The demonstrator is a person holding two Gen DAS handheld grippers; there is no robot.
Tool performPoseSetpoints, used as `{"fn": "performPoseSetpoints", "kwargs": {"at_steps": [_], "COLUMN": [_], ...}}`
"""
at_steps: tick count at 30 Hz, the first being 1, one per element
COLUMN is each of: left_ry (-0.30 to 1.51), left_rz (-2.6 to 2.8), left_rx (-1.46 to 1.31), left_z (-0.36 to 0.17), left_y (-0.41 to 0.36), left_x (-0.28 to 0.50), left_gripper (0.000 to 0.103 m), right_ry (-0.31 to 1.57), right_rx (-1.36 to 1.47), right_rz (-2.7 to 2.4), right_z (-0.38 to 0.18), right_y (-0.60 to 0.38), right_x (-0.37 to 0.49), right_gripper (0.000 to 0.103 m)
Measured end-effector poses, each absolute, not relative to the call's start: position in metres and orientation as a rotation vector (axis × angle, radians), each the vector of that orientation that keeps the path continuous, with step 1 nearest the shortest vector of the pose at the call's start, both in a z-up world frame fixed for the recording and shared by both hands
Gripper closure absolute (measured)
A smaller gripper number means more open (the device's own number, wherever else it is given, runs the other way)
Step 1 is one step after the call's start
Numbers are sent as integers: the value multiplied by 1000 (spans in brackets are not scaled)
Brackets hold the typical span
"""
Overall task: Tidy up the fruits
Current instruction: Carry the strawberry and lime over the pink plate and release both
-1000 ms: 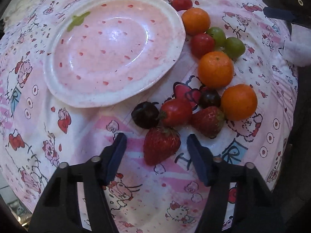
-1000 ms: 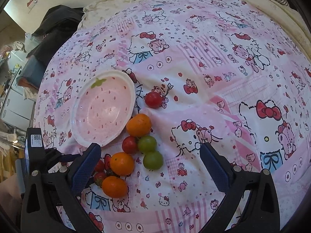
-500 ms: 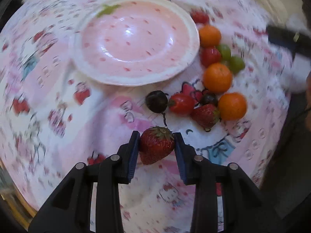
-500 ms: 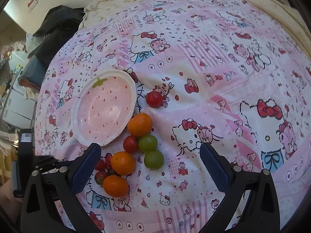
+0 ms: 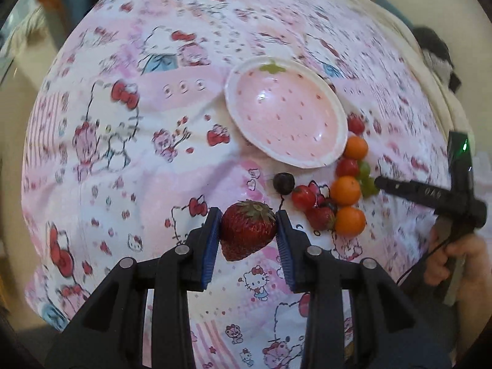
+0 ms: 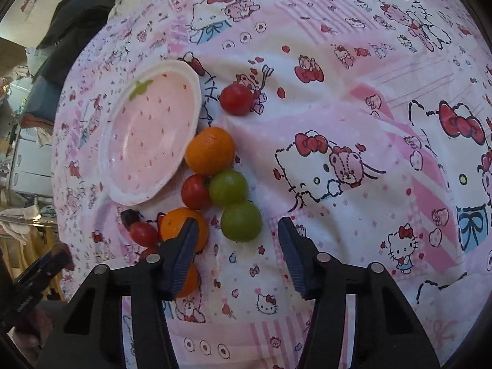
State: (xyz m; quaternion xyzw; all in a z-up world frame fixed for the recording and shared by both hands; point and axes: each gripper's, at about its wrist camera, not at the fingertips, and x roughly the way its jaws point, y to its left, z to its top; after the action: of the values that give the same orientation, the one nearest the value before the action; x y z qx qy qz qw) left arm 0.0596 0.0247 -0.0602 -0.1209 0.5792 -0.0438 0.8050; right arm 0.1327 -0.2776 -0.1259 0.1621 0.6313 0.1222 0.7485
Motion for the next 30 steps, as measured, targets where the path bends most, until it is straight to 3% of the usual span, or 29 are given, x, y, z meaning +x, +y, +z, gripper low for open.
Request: {"fn": "performPoseSetpoints", "kwargs": {"at_steps": [2, 7, 10, 20, 30], "left_ry": [1233, 1205, 1200, 1160, 1089], "left_rz": [-78, -82, -90, -98, -117], "left_rx": [-269, -250, -258, -282, -163], "left_z": [-63, -57, -55, -40, -26], "left_y": [24, 22, 21, 26, 7], "left_x": [59, 58, 59, 73, 147], "left_gripper": [72, 72, 72, 72, 72], "right_ry": [1391, 1418, 1415, 1312, 1144], "right_rx": [322, 294, 264, 434, 440], "right_rz": [259, 247, 260, 323, 491], "right_z": [-131, -143, -143, -108, -64], "right_y": [-273, -269, -264, -286, -251], "right_x": [135, 139, 139, 131, 187], "right_gripper": [57, 57, 72, 73, 73]}}
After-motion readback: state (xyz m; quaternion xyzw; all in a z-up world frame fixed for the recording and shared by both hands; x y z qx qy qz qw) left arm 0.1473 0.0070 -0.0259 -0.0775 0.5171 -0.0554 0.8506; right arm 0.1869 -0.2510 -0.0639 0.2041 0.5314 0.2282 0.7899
